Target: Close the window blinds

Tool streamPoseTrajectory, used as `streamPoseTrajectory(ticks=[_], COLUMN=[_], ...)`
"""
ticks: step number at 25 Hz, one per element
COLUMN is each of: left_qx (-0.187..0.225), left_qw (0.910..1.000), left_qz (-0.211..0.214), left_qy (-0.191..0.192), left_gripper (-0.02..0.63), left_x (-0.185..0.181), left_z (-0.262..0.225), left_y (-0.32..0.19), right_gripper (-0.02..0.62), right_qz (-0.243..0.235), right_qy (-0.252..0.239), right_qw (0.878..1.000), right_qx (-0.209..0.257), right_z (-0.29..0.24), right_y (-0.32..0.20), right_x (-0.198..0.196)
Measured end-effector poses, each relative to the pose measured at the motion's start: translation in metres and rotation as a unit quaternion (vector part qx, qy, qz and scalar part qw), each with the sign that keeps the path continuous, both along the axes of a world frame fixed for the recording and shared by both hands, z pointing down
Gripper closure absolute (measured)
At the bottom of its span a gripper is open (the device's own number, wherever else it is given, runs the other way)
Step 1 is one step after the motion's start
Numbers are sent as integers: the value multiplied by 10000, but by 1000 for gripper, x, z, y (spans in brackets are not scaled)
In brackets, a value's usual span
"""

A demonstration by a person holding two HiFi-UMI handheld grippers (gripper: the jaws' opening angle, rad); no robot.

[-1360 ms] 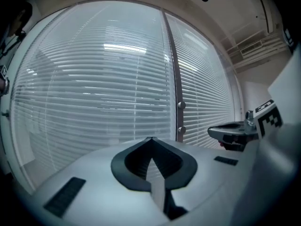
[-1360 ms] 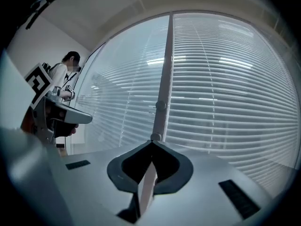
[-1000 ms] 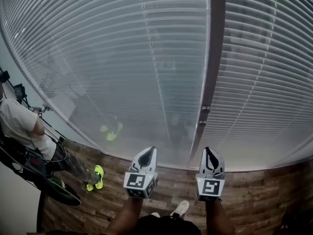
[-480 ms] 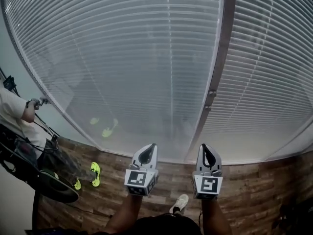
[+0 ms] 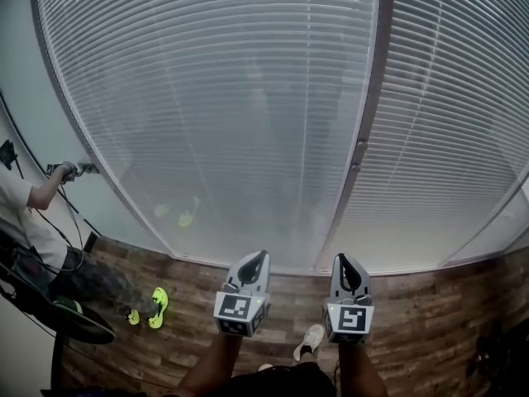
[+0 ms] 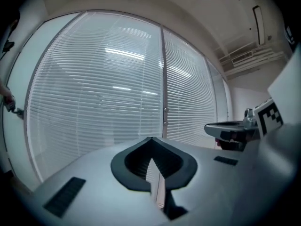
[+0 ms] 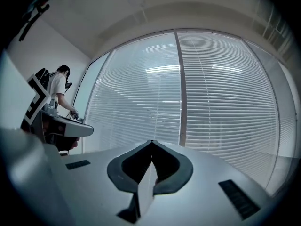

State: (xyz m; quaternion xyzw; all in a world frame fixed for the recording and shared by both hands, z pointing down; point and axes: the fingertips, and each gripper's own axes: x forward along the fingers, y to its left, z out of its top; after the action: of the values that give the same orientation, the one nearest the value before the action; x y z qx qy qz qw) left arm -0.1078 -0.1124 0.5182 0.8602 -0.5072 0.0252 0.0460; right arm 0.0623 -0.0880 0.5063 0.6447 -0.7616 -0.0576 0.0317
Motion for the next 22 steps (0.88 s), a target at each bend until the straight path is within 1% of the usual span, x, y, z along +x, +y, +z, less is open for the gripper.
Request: streamPoseTrajectory(ticks=[4, 6, 8, 13, 18, 22], left_qx=[95, 116, 115, 251, 251, 264], left_qw=[9999, 9996, 9993, 9992, 9992, 9992], left_qz=[128, 238, 357, 317, 293, 274], left_qy=[-24, -62, -19, 67, 102, 127], left_gripper=[606, 606, 606, 606, 606, 606], left_x=[-9, -5, 1, -5, 13, 30], left_z=[3, 9, 14, -1, -7, -20], left_y=[32, 44, 57, 119, 122, 139], right_gripper=[592, 592, 592, 592, 592, 592], right_qz=[212, 337, 426, 245, 63, -162], right_qy=[67, 133, 194, 257, 123, 67], right_qw=[9998, 9993, 9988, 9992, 9999, 9998], right_qx=[1, -63, -155, -203, -77, 103], right_z=[6, 15, 26, 20, 5, -17], right_y=[41, 55, 68, 123, 118, 132], right_x=[-10, -8, -5, -19, -15, -13])
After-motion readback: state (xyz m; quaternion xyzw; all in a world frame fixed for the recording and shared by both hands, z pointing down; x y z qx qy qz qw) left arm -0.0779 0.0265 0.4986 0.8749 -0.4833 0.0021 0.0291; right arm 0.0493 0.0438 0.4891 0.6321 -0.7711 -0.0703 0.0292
